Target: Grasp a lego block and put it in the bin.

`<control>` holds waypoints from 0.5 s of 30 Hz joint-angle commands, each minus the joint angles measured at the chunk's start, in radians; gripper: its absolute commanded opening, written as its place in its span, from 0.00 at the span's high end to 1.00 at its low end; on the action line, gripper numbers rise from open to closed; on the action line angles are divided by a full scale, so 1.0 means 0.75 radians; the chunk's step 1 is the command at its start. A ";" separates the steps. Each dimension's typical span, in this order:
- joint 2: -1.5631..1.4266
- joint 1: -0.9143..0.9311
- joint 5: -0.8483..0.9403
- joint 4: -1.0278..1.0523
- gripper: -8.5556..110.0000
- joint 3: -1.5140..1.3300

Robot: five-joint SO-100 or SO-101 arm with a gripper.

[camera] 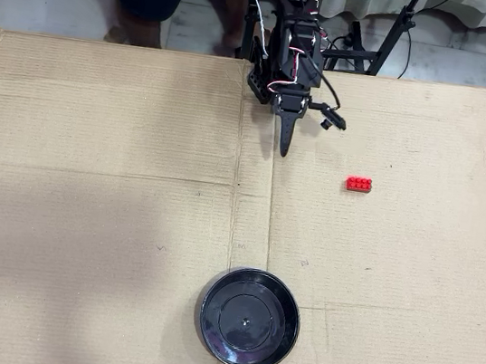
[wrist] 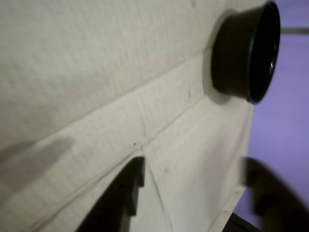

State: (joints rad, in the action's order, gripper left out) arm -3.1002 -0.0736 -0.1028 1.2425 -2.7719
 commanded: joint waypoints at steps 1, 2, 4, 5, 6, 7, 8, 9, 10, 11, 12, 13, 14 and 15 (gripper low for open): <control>0.139 -0.117 -0.002 0.035 0.65 0.180; 0.190 -0.153 -0.037 0.035 0.64 0.219; 0.301 -0.217 -0.157 0.037 0.63 0.278; 0.356 -0.243 -0.231 0.035 0.63 0.303; 0.413 -0.274 -0.295 0.035 0.63 0.327; 0.468 -0.307 -0.356 0.027 0.63 0.350; 0.524 -0.337 -0.411 0.016 0.63 0.370; 0.583 -0.364 -0.470 0.014 0.63 0.395; 0.642 -0.389 -0.536 0.014 0.63 0.425; 0.702 -0.407 -0.605 0.014 0.63 0.458; 0.761 -0.425 -0.677 0.014 0.63 0.493; 0.822 -0.444 -0.749 0.014 0.63 0.532; 0.877 -0.462 -0.812 0.014 0.63 0.573; 0.929 -0.483 -0.873 0.014 0.63 0.612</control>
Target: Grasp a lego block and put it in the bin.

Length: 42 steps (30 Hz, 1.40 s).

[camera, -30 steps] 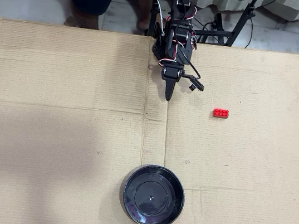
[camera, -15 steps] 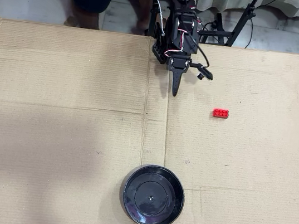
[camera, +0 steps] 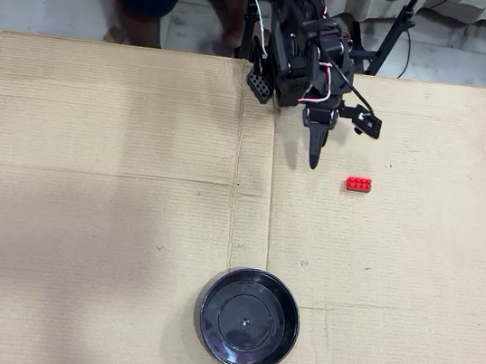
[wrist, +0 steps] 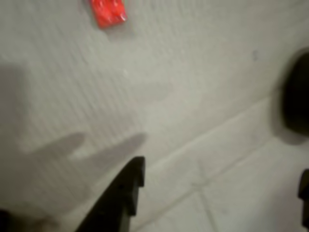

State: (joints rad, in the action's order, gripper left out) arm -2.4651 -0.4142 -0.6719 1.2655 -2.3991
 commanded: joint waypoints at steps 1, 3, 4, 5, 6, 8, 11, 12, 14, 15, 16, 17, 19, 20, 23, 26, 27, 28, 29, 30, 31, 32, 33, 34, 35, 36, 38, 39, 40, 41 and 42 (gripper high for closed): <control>0.129 -0.047 -0.172 -0.016 0.63 0.153; 0.207 -0.084 -0.292 -0.014 0.63 0.219; 0.239 -0.108 -0.356 -0.014 0.63 0.245; 0.266 -0.135 -0.415 -0.014 0.63 0.268; 0.288 -0.160 -0.456 -0.014 0.63 0.286; 0.331 -0.205 -0.501 -0.014 0.63 0.319; 0.366 -0.247 -0.503 -0.014 0.63 0.319; 0.376 -0.254 -0.487 -0.014 0.63 0.315; 0.387 -0.256 -0.391 -0.014 0.63 0.315; 0.387 -0.256 -0.329 -0.014 0.63 0.313; 0.387 -0.256 -0.276 -0.014 0.63 0.311; 0.387 -0.256 -0.229 -0.014 0.63 0.311; 0.391 -0.256 -0.164 -0.016 0.63 0.309; 0.397 -0.258 -0.123 -0.016 0.63 0.309; 0.423 -0.297 -0.025 -0.018 0.63 0.323; 0.466 -0.346 -0.016 -0.078 0.63 0.319; 0.489 -0.362 -0.012 -0.115 0.63 0.315; 0.511 -0.380 -0.008 -0.151 0.63 0.313; 0.542 -0.395 -0.002 -0.188 0.63 0.313; 0.571 -0.405 -0.002 -0.215 0.63 0.315; 0.601 -0.415 -0.002 -0.239 0.63 0.323; 0.634 -0.425 -0.004 -0.262 0.63 0.327; 0.665 -0.434 -0.008 -0.284 0.63 0.327; 0.693 -0.438 -0.004 -0.305 0.63 0.327; 0.718 -0.440 -0.002 -0.317 0.63 0.327; 0.742 -0.446 -0.002 -0.323 0.63 0.327; 0.779 -0.454 -0.002 -0.325 0.63 0.327; 0.796 -0.454 -0.002 -0.325 0.63 0.327; 0.812 -0.454 -0.002 -0.325 0.63 0.327; 0.828 -0.454 -0.002 -0.325 0.63 0.327; 0.845 -0.454 -0.002 -0.325 0.63 0.327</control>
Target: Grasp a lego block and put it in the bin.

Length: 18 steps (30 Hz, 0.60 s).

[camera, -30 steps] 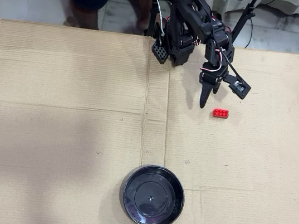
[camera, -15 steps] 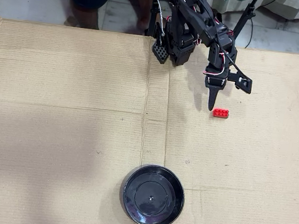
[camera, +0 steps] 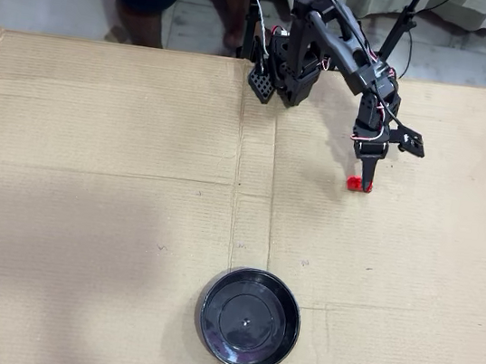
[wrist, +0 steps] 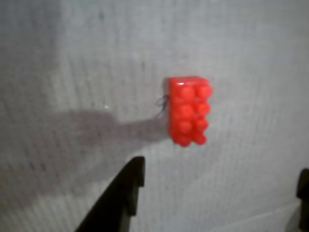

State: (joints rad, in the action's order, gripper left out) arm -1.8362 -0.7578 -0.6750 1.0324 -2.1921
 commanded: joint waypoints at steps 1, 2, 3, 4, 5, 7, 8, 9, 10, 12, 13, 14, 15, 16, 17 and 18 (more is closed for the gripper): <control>0.020 0.002 0.002 -0.014 0.63 0.051; 0.031 -0.008 0.002 -0.016 0.63 0.051; 0.041 -0.014 0.002 -0.018 0.63 0.053; 0.051 -0.016 0.002 -0.018 0.63 0.053; 0.059 -0.018 0.002 -0.018 0.63 0.053; 0.070 -0.031 0.002 -0.018 0.63 0.053; 0.074 -0.041 0.002 -0.018 0.63 0.053; 0.076 -0.045 0.002 -0.018 0.63 0.053; 0.076 -0.047 0.004 -0.020 0.63 0.053; 0.078 -0.067 0.010 -0.055 0.64 0.045; 0.078 -0.076 0.020 -0.080 0.64 0.039; 0.078 -0.078 0.035 -0.100 0.64 0.033; 0.080 -0.080 0.049 -0.106 0.64 0.031; 0.080 -0.082 0.057 -0.110 0.64 0.031; 0.084 -0.084 0.061 -0.110 0.64 0.031; 0.094 -0.086 0.063 -0.115 0.64 0.031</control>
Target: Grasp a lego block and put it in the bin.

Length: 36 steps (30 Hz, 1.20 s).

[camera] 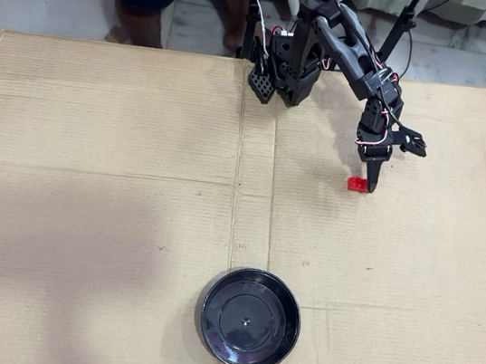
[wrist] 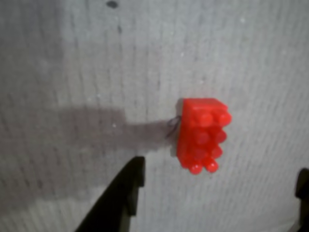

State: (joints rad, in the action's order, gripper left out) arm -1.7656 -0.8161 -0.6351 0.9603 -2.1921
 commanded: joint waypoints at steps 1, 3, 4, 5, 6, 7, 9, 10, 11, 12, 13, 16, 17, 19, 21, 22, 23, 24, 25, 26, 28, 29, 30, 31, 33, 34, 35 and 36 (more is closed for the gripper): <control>0.016 -0.008 0.010 -0.025 0.64 0.033; 0.059 -0.008 0.022 -0.027 0.64 0.049; 0.080 -0.008 0.045 -0.039 0.64 0.053; 0.100 -0.008 0.067 -0.070 0.64 0.053; 0.119 -0.006 0.084 -0.104 0.64 0.051; 0.137 -0.004 0.088 -0.131 0.64 0.049; 0.166 0.000 0.082 -0.157 0.64 0.053; 0.176 0.000 0.078 -0.157 0.64 0.055; 0.190 0.002 0.076 -0.157 0.64 0.067; 0.202 0.004 0.076 -0.151 0.64 0.082; 0.213 0.006 0.076 -0.149 0.64 0.092; 0.247 0.010 0.076 -0.153 0.64 0.102; 0.258 0.012 0.076 -0.151 0.64 0.104; 0.270 0.014 0.076 -0.149 0.66 0.108; 0.274 0.014 0.076 -0.157 0.71 0.110; 0.274 0.014 0.076 -0.157 0.73 0.110; 0.274 0.014 0.074 -0.157 0.74 0.110; 0.274 0.014 0.074 -0.157 0.75 0.110; 0.274 0.016 0.074 -0.157 0.75 0.110; 0.274 0.016 0.074 -0.157 0.75 0.110; 0.274 0.018 0.072 -0.157 0.76 0.110; 0.274 0.025 0.072 -0.157 0.76 0.110; 0.274 0.031 0.074 -0.157 0.76 0.110; 0.272 0.035 0.076 -0.157 0.76 0.110; 0.264 0.037 0.080 -0.157 0.77 0.110; 0.262 0.037 0.080 -0.157 0.79 0.110; 0.258 0.039 0.084 -0.160 0.80 0.110; 0.258 0.039 0.088 -0.170 0.82 0.110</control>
State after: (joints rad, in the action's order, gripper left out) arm -1.5601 -0.8007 -0.5768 0.8498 -2.1399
